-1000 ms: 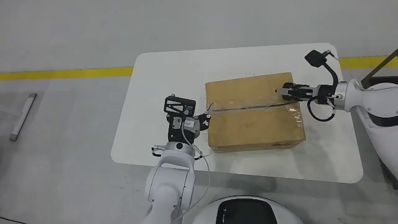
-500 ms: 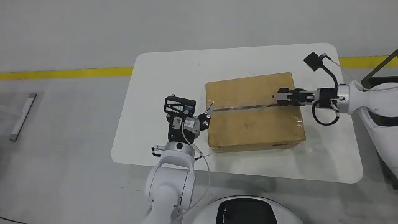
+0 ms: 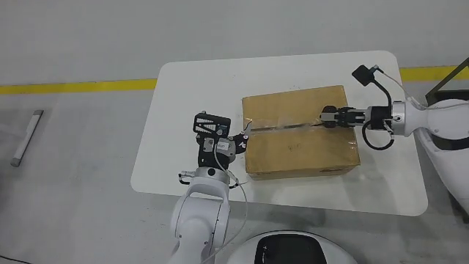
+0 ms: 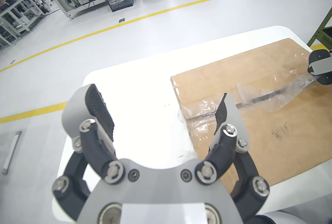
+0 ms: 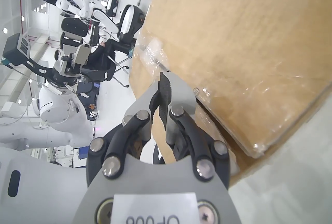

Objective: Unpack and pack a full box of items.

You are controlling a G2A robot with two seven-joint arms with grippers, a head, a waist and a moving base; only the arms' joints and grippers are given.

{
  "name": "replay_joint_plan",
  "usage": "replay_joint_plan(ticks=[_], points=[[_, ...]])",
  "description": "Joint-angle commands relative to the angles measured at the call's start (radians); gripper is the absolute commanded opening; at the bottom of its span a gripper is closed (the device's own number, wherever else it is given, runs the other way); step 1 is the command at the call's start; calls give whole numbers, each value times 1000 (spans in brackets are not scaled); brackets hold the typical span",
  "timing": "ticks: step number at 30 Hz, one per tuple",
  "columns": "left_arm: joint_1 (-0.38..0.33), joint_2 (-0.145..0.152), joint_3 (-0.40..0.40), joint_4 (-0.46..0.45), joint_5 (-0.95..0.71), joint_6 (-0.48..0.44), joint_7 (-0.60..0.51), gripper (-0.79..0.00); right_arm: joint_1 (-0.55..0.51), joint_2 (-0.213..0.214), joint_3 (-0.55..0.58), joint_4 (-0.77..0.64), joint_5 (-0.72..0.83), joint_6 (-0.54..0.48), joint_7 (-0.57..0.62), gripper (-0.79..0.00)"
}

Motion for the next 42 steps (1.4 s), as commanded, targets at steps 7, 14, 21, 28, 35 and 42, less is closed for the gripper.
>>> replay_joint_plan(ticks=[7,14,21,28,35,42], points=[[0,0,0,0,0,0,0,0,-44,21,59,-26,-51,-4,11,-785],[0,0,0,0,0,0,0,0,-69,36,99,-68,-114,-11,-5,-785],[8,1,3,5,-11,-5,26,0,-83,46,117,-103,-176,-43,-40,-785],[-32,-6,42,23,-27,1,26,-785,-107,55,124,-130,-233,-125,-73,-785],[-99,-18,103,86,-32,11,8,-785,-137,62,126,-149,-289,-225,-126,-785],[-140,-26,140,128,-28,2,-9,-785,-129,69,117,-134,-339,-307,-155,-785]])
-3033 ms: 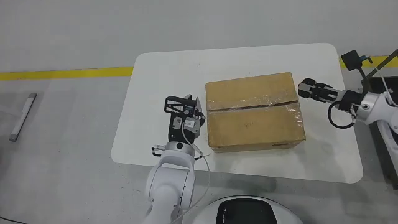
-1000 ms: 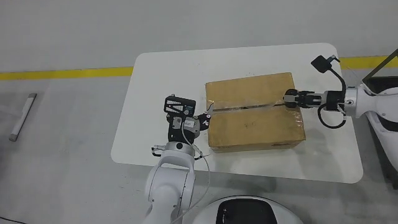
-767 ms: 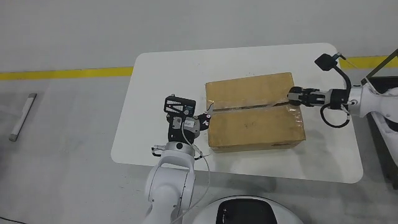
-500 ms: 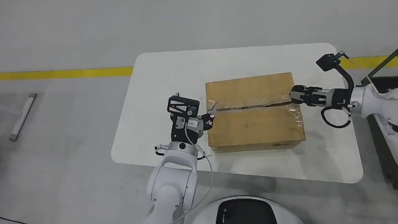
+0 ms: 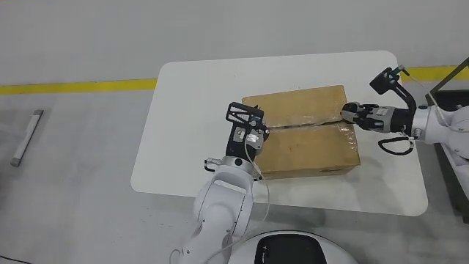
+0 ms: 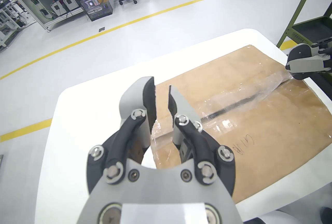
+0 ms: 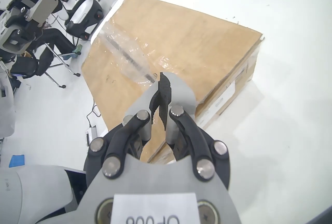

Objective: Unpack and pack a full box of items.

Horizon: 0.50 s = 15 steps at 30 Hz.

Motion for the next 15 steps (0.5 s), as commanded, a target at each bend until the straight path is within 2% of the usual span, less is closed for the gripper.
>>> replay_joint_plan(ticks=[1,15], points=[[-7,-2,6,8,1,-1,-6,-785,11,2,-3,10,-10,-19,-7,-785],[-40,-15,41,55,-9,10,-36,-785,68,15,-28,92,-5,-112,6,-785]])
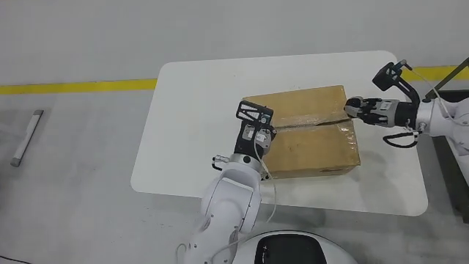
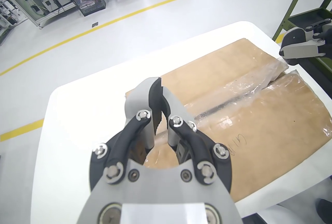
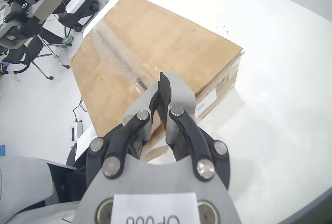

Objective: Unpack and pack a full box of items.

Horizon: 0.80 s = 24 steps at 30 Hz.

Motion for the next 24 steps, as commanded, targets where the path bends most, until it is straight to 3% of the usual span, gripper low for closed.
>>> replay_joint_plan(ticks=[1,24], points=[[-9,-2,10,14,3,-3,-4,-785,4,2,-6,10,-4,-7,-2,-785],[-38,-15,29,101,19,-54,-63,-785,-24,22,-30,-3,-61,-58,-48,-785]])
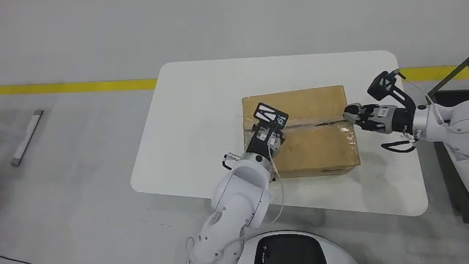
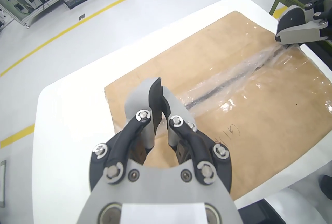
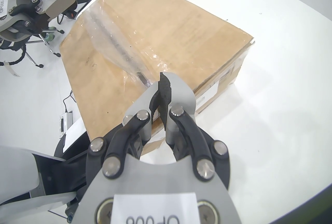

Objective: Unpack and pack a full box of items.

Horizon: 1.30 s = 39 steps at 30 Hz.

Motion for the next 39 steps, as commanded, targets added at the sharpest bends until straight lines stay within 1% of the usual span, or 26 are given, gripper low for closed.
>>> replay_joint_plan(ticks=[1,7,22,25,27,28,29,30,31,35,39], points=[[-3,0,-3,15,6,-3,-9,-785,0,2,-2,0,3,2,1,-785],[-18,-5,-6,60,14,12,-28,-785,-1,7,-6,-1,1,4,-4,-785],[-30,-14,0,97,10,2,-47,-785,3,18,-11,-1,3,9,-21,-782],[-30,-15,-3,106,13,2,-46,-785,5,20,-14,-1,7,9,-23,-665],[-30,-16,-3,109,16,2,-46,-785,8,22,-11,2,8,12,-27,-477],[-30,-16,-3,109,16,2,-46,-785,9,22,-8,3,9,14,-30,-446],[-30,-17,-2,109,17,3,-47,-785,9,23,-4,4,16,17,-34,-351],[-29,-18,-2,109,18,2,-47,-785,10,25,4,6,25,20,-39,-135],[-29,-18,-2,109,17,1,-47,-785,10,27,13,6,31,23,-41,0],[-29,-20,-2,102,18,1,-46,-785,6,32,56,7,77,46,-65,0],[-29,-21,-5,90,16,3,-43,-785,-10,35,109,-2,133,103,-137,0]])
